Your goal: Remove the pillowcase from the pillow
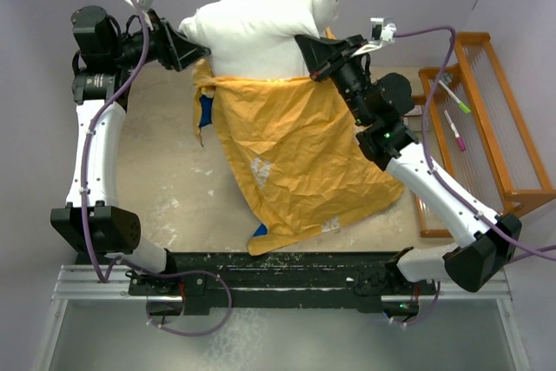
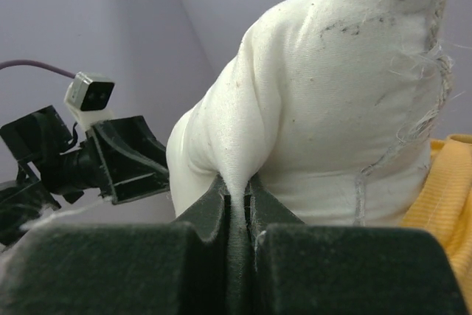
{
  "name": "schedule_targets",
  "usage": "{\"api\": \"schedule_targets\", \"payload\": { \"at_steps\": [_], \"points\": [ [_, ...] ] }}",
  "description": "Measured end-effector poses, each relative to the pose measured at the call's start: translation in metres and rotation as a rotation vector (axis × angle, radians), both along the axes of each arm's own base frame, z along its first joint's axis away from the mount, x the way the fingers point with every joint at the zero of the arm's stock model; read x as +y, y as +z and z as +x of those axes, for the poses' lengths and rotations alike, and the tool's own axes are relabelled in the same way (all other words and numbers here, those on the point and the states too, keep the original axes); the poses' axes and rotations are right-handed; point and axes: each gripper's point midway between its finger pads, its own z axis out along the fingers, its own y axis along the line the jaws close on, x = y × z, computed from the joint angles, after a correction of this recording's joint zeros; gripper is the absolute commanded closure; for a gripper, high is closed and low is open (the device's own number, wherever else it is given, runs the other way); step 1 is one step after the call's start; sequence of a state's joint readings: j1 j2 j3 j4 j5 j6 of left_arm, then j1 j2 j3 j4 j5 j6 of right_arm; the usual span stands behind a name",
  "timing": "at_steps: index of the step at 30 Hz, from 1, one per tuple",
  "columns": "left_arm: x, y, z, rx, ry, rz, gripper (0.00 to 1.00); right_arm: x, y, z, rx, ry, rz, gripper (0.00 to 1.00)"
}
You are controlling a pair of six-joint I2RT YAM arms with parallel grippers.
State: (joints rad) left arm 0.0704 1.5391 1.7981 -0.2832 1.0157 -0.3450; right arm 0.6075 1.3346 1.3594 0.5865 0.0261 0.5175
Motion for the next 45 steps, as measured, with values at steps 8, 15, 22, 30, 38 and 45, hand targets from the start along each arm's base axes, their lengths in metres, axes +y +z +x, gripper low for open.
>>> {"api": "schedule_targets", "payload": {
  "at_steps": [8,15,22,30,38,45],
  "points": [
    [0.001,0.025,0.001,-0.052,0.014,-0.019,1.0,0.011,0.011,-0.01,-0.048,0.086,-0.02,1.0],
    [0.011,0.09,0.015,-0.27,0.133,-0.002,1.0,0.023,0.028,0.0,-0.127,0.087,-0.094,1.0],
    [-0.007,0.13,0.006,-0.497,0.19,0.074,1.0,0.024,0.003,0.013,-0.129,0.026,-0.24,0.7],
    [-0.03,0.096,0.006,-0.482,0.117,0.183,1.0,0.003,-0.08,-0.008,0.035,0.021,-0.444,0.02],
    [-0.096,0.07,-0.035,-0.483,-0.13,0.221,1.0,-0.04,0.033,-0.069,-0.145,-0.034,-0.411,0.0],
    [-0.155,0.053,-0.085,-0.515,-0.33,0.258,1.0,-0.032,0.084,-0.095,-0.264,0.055,-0.496,0.0]
  ]
}}
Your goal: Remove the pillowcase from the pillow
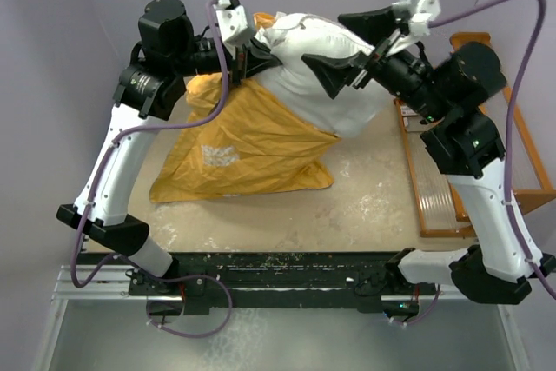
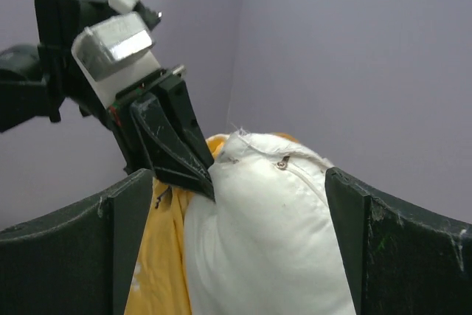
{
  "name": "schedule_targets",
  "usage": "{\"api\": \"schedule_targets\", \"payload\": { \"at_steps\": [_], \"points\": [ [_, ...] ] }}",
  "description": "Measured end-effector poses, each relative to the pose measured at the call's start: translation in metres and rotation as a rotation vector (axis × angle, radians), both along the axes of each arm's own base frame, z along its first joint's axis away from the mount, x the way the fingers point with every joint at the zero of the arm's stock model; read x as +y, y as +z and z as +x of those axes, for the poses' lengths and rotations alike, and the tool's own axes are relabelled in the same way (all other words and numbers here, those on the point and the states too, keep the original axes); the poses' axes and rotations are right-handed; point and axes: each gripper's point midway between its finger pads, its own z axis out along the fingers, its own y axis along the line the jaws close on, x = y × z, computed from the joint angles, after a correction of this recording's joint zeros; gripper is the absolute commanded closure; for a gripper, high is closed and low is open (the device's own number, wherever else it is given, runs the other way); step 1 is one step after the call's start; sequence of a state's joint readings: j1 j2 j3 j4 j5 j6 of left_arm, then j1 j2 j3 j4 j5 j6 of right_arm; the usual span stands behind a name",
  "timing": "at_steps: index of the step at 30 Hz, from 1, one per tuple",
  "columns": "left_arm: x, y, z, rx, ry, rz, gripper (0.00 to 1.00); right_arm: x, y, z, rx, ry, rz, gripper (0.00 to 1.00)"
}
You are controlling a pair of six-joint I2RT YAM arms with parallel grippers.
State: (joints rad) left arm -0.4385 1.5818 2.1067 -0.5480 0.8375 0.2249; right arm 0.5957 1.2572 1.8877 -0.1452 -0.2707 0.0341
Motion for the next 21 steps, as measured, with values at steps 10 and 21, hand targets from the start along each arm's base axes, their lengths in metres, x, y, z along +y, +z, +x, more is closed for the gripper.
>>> {"api": "schedule_targets", "payload": {
  "at_steps": [10,21],
  "points": [
    [-0.004,-0.01,-0.011,-0.016,-0.027,0.055,1.0,0.024,-0.099,0.038,0.191,-0.001,-0.319,0.0],
    [0.002,-0.023,-0.021,-0.021,-0.042,0.109,1.0,0.001,-0.082,0.043,0.115,-0.121,-0.378,0.0]
  ]
}}
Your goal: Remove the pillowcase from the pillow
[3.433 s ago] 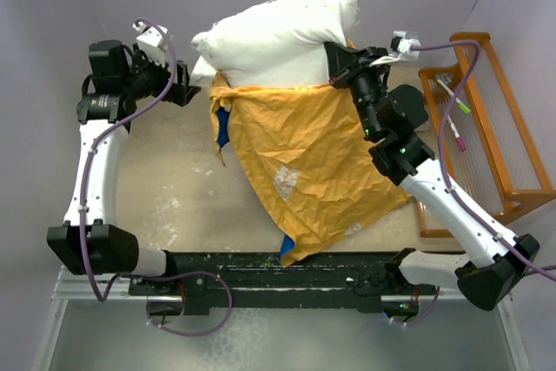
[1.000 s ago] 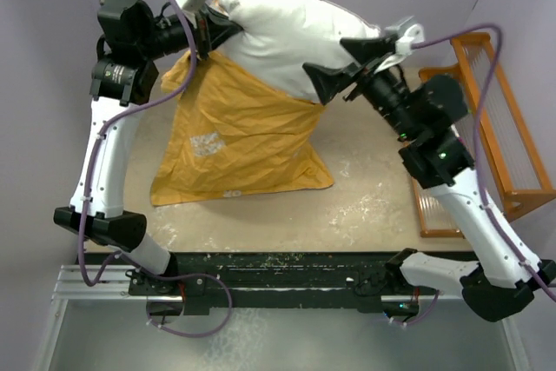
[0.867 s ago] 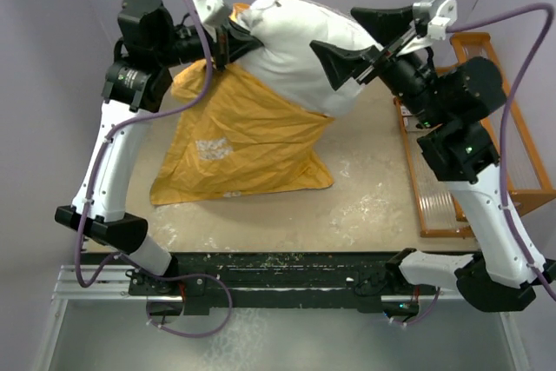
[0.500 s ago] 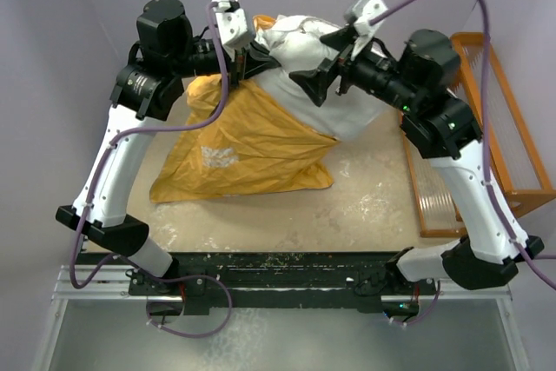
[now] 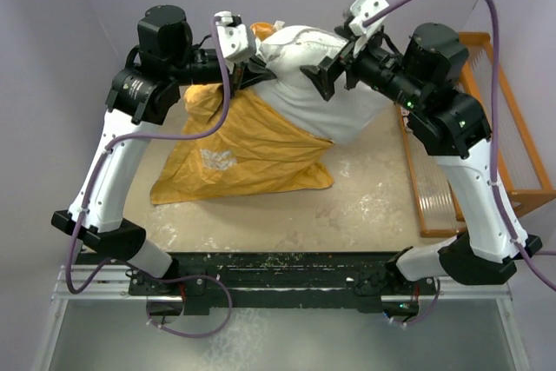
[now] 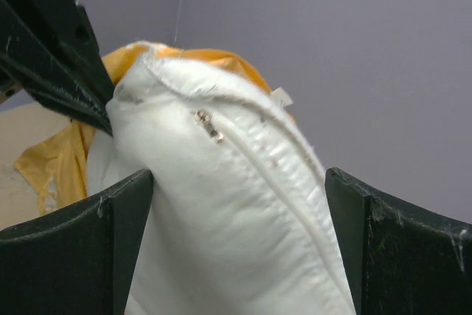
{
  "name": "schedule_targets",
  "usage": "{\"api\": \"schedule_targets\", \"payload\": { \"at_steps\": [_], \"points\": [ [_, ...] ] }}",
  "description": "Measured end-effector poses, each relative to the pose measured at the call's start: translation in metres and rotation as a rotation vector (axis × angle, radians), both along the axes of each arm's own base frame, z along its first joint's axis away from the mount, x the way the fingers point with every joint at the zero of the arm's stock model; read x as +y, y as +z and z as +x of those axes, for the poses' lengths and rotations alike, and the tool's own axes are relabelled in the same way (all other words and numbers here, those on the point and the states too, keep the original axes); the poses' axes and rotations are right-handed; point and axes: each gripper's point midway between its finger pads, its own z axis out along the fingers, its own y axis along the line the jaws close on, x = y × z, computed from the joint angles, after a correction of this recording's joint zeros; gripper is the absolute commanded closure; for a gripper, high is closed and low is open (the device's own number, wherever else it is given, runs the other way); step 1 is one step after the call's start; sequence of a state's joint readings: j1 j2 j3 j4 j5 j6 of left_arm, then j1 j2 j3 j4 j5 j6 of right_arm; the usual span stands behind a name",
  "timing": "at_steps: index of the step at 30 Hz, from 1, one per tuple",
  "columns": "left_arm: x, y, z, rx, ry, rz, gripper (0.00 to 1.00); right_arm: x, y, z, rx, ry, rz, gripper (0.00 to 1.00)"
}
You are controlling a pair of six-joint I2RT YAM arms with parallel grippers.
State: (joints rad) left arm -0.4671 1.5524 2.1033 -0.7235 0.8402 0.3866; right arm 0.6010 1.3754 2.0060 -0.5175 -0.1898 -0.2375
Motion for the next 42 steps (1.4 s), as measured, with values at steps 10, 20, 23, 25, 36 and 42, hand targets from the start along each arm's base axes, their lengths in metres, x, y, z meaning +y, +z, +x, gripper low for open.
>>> {"api": "schedule_targets", "payload": {
  "at_steps": [10,20,23,25,36,42],
  "points": [
    [0.001,-0.005,-0.011,0.013,-0.025,0.022,1.0,0.025,-0.026,0.0,0.061,0.127,-0.066,0.07],
    [0.011,-0.023,-0.012,0.091,0.025,0.073,0.01,0.046,-0.068,0.033,0.102,0.133,-0.082,1.0],
    [0.024,-0.027,-0.007,0.122,0.062,0.084,0.01,0.041,-0.071,0.043,0.069,0.073,-0.045,1.0],
    [0.047,-0.029,0.007,0.154,0.121,0.08,0.01,0.036,-0.067,0.042,0.044,0.048,-0.018,1.0],
    [0.158,-0.117,0.048,0.313,0.362,0.227,0.01,0.015,-0.032,0.015,-0.045,0.028,0.104,1.0],
    [0.165,-0.175,0.04,0.401,0.321,0.319,0.14,0.012,-0.033,0.008,-0.042,0.032,0.126,1.0]
  ]
}}
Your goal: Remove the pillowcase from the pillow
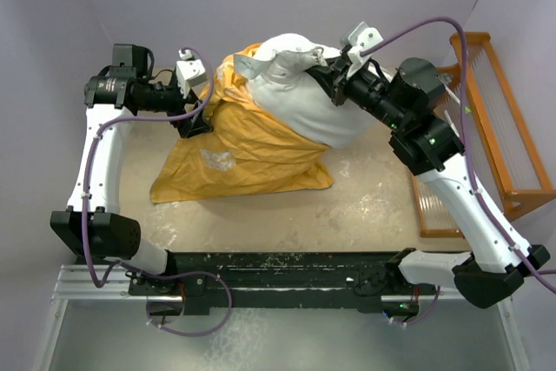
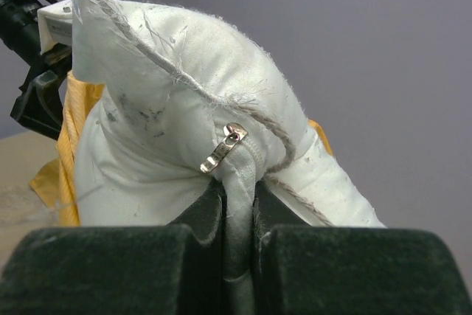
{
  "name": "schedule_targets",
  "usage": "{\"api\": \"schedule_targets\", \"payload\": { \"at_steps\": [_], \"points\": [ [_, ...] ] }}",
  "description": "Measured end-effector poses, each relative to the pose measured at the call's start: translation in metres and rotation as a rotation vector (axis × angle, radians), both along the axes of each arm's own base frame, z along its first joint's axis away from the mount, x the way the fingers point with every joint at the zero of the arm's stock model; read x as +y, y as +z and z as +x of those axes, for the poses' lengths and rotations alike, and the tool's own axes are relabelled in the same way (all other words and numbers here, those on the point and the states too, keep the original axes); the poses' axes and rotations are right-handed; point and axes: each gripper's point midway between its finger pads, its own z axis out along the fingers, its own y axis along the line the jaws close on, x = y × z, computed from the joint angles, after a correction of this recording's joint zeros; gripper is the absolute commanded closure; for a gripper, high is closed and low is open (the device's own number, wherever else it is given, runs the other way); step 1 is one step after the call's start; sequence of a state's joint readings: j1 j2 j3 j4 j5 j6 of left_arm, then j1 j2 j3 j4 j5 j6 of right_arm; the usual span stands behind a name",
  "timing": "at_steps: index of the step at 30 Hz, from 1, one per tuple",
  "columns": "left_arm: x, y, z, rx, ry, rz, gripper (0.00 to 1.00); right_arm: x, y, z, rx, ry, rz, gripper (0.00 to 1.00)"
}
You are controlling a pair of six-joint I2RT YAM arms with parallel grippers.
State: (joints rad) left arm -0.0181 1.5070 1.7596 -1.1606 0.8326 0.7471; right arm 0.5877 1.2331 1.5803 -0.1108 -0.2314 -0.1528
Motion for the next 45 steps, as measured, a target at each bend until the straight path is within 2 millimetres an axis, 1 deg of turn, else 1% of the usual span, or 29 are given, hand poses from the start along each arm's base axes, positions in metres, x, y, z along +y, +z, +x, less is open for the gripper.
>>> {"api": "schedule_targets", "payload": {
  "at_steps": [2,3,4,6,7,9,12,15,19,21,22,23,24,25,29,32,34,38,40,41,43,45],
  "points": [
    [0.0,-0.003,-0.002,-0.002,-0.009,0.007,0.3,-0.001,0.001,-0.004,0.002,0.006,0.009,1.0],
    [0.0,-0.003,-0.003,-0.008,-0.013,0.009,0.41,-0.002,0.001,-0.005,0.002,0.007,0.012,1.0],
    [0.001,-0.001,-0.004,-0.02,-0.017,0.012,0.54,-0.002,0.001,-0.006,0.004,0.008,0.016,1.0],
    [0.001,0.005,-0.007,-0.045,-0.021,0.014,0.83,-0.003,0.003,-0.008,0.005,0.007,0.024,1.0],
    [0.001,0.008,-0.008,-0.06,-0.024,0.016,0.9,-0.004,0.003,-0.008,0.007,0.006,0.027,1.0],
    [0.002,0.014,-0.008,-0.1,-0.025,0.024,1.0,-0.006,0.004,-0.006,0.01,-0.008,0.035,1.0],
    [0.005,0.02,-0.006,-0.153,-0.011,0.043,1.0,-0.012,0.006,0.0,0.015,-0.043,0.053,1.0],
    [0.01,0.02,-0.005,-0.189,0.011,0.07,1.0,-0.019,0.011,0.009,0.018,-0.089,0.091,1.0],
    [0.016,0.009,-0.003,-0.196,0.035,0.096,1.0,-0.031,0.02,0.02,0.022,-0.134,0.16,1.0],
    [0.021,-0.002,-0.001,-0.191,0.047,0.106,1.0,-0.04,0.028,0.025,0.024,-0.153,0.209,1.0],
    [0.024,-0.009,0.001,-0.182,0.055,0.109,0.93,-0.045,0.031,0.027,0.03,-0.164,0.241,1.0],
    [0.027,-0.015,0.002,-0.174,0.064,0.11,0.66,-0.051,0.034,0.03,0.035,-0.174,0.265,1.0],
    [0.032,-0.021,0.004,-0.168,0.072,0.113,0.13,-0.056,0.037,0.033,0.042,-0.184,0.292,1.0],
    [0.037,-0.027,0.005,-0.163,0.079,0.118,0.01,-0.061,0.039,0.035,0.047,-0.189,0.315,1.0],
    [0.058,-0.049,0.003,-0.085,0.122,0.143,0.01,-0.082,0.055,0.042,0.03,-0.218,0.401,1.0],
    [0.062,-0.067,-0.005,-0.046,0.102,0.167,0.01,-0.089,0.065,0.041,0.011,-0.212,0.449,1.0],
    [0.064,-0.087,-0.012,-0.016,0.075,0.195,0.01,-0.09,0.065,0.04,0.011,-0.196,0.473,1.0],
    [0.073,-0.132,-0.025,0.054,0.04,0.26,0.01,-0.087,0.062,0.039,0.024,-0.152,0.494,1.0],
    [0.077,-0.144,-0.023,0.059,0.039,0.277,0.01,-0.086,0.06,0.038,0.031,-0.134,0.497,1.0],
    [0.08,-0.148,-0.018,0.047,0.044,0.288,0.01,-0.086,0.06,0.038,0.032,-0.127,0.499,1.0],
    [0.088,-0.151,-0.005,0.013,0.065,0.302,0.01,-0.084,0.06,0.036,0.032,-0.101,0.495,1.0],
    [0.097,-0.15,0.01,-0.028,0.086,0.312,0.01,-0.081,0.061,0.032,0.03,-0.069,0.487,1.0]
  ]
}}
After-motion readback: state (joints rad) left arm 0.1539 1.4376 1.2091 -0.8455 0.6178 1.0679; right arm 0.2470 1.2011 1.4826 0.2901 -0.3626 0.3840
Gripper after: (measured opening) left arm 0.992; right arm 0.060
